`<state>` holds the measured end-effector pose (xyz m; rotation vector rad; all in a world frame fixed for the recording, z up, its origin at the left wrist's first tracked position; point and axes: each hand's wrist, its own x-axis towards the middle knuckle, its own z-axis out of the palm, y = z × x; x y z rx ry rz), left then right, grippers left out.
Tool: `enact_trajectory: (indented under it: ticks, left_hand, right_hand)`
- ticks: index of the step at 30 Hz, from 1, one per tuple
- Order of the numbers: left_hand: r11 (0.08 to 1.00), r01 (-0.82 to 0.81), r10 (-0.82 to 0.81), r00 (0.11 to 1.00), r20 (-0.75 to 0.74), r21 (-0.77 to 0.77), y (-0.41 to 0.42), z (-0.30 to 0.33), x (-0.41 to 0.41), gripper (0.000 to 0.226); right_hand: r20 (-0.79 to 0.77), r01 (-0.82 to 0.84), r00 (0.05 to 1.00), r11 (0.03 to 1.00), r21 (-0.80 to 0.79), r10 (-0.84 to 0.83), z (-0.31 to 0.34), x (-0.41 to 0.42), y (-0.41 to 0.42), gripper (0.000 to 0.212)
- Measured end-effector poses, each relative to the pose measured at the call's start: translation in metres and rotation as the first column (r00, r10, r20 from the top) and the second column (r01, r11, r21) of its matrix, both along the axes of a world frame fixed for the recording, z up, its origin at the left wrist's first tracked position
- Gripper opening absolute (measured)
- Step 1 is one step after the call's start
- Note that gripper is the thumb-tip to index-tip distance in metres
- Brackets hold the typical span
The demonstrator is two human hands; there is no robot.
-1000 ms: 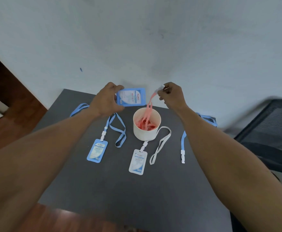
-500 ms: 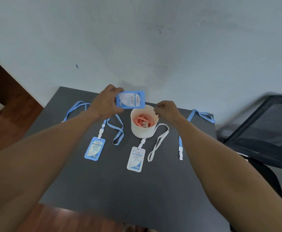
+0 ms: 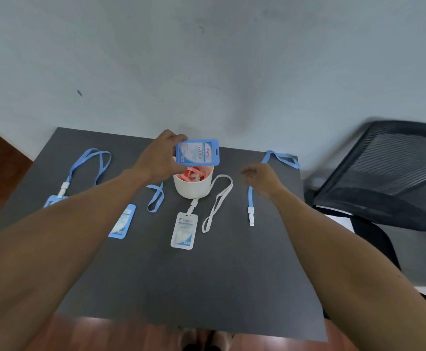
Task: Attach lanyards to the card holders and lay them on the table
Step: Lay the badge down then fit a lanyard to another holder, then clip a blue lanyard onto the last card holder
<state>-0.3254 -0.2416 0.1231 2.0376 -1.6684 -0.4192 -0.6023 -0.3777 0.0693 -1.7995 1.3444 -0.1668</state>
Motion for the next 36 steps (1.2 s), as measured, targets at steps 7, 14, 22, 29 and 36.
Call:
enact_trajectory:
  ticks: [7,14,22,29,36]
  left_hand:
    - [0.999,-0.003,0.005,0.998,-0.057,0.033,-0.007,-0.028,-0.040,0.078]
    - [0.996,-0.012,0.014,1.000,-0.024,0.088,-0.005,-0.045,-0.062,0.075]
    - [0.994,-0.014,0.018,0.999,-0.034,0.111,0.003,-0.060,-0.069,0.074]
    - [0.995,-0.015,0.020,0.999,-0.045,0.101,0.007,-0.060,-0.076,0.072]
    - [0.994,-0.007,0.012,0.999,-0.045,0.109,0.004,-0.058,-0.078,0.076]
  right_hand:
    - [-0.186,-0.149,0.971,0.988,0.026,0.152,-0.061,-0.049,0.008,0.039]
    - [-0.281,-0.349,0.896,0.937,0.029,0.343,-0.094,-0.069,0.016,0.040]
    - [-0.457,-0.578,0.747,0.811,-0.088,0.483,-0.107,-0.080,0.028,0.041]
    - [-0.461,-0.571,0.760,0.809,-0.137,0.459,-0.105,-0.082,0.025,0.018]
    - [-0.421,-0.579,0.781,0.787,-0.211,0.461,-0.096,-0.081,0.022,0.008]
